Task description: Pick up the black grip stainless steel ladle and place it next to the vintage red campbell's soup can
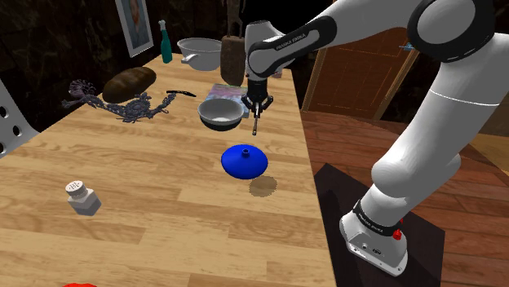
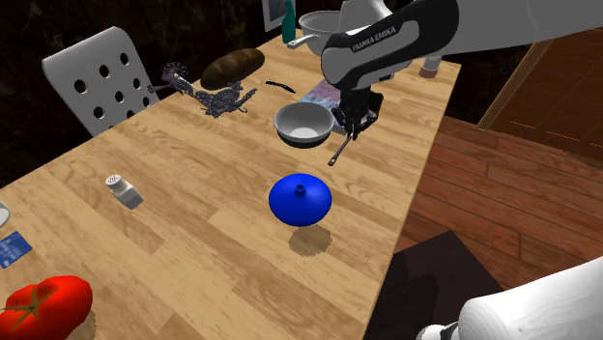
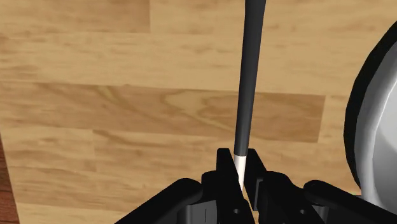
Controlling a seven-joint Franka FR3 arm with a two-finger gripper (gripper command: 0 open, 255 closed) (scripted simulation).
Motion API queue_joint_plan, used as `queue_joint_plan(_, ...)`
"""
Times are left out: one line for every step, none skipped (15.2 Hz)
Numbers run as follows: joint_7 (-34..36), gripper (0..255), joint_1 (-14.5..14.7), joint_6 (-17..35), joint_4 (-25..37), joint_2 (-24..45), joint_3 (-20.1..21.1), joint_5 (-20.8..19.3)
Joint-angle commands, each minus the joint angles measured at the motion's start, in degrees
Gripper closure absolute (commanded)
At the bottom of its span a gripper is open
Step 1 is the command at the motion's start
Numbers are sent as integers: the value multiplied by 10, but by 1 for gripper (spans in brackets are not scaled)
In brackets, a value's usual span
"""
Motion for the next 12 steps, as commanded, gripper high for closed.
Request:
queue_joint_plan(3,255,0,14,-7,7,-1,-5)
queue_joint_plan(5,255,0,21,-10,12,-2,-7)
queue_joint_plan(7,255,1,28,-14,16,-2,-10)
queue_joint_plan(9,255,1,33,-16,19,-3,-12)
queue_joint_plan(9,255,1,33,-16,19,-3,-12)
queue_joint_plan(9,255,1,33,-16,19,-3,-12)
queue_joint_plan(9,255,1,33,-16,19,-3,-12)
queue_joint_plan(9,255,1,33,-16,19,-3,-12)
queue_joint_plan(9,255,1,33,-16,19,-3,-12)
queue_joint_plan(9,255,1,33,-16,19,-3,-12)
queue_joint_plan(9,255,1,33,-16,19,-3,-12)
queue_joint_plan(9,0,1,34,-17,19,-3,-12)
